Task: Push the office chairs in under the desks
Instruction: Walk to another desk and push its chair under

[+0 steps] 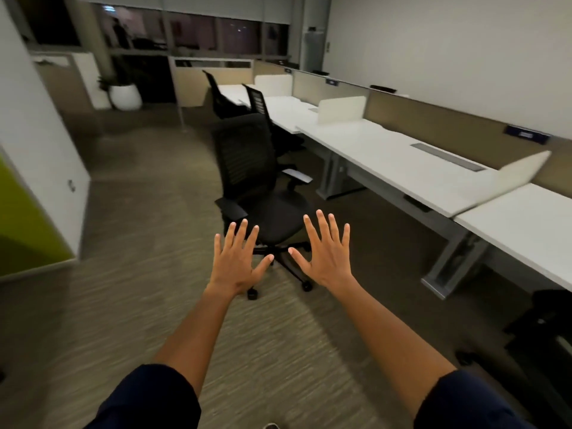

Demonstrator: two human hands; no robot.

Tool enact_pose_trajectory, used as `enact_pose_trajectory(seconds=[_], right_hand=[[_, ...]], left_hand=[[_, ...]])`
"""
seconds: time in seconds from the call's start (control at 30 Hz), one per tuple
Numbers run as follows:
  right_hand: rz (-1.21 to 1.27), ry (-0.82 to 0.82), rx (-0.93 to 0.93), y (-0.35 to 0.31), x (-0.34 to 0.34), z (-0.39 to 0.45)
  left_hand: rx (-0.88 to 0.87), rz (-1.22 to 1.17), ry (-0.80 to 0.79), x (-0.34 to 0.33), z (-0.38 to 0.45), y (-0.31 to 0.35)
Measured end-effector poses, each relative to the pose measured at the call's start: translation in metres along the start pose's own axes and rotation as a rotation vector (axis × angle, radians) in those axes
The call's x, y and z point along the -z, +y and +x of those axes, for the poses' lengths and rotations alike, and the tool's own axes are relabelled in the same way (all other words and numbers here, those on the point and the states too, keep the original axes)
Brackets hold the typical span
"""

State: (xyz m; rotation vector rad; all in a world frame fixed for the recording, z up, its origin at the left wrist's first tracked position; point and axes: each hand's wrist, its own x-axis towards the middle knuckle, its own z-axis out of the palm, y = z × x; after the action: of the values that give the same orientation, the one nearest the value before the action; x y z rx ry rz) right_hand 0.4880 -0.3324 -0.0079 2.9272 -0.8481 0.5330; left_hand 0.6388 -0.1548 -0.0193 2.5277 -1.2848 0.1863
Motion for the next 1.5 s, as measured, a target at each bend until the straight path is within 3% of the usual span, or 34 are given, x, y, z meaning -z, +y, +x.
enact_pose_trajectory(seconds=[0.33, 0.53, 0.73, 1.07, 1.5], right_hand=[[0.104, -0.020, 0.163, -0.129, -0.075, 0.126], [0.203, -0.024, 0.138, -0.184, -0.129, 0.225], [0.184, -0.037, 0.125, -0.212, -0.163, 0.317], [0.073, -0.032, 0.084, -0.266, -0.223, 0.474], [0.043, 0.012, -0.175, -0.343, -0.277, 0.666]], left_hand=[[0.169, 0.111, 0.006, 0.012, 0.042, -0.172], [0.187, 0.180, -0.088, 0.010, 0.117, -0.260], [0.181, 0.140, -0.076, 0.007, 0.200, -0.320], [0.123, 0.068, -0.079, -0.020, 0.348, -0.449], [-0.123, 0.051, -0.074, -0.002, 0.566, -0.603]])
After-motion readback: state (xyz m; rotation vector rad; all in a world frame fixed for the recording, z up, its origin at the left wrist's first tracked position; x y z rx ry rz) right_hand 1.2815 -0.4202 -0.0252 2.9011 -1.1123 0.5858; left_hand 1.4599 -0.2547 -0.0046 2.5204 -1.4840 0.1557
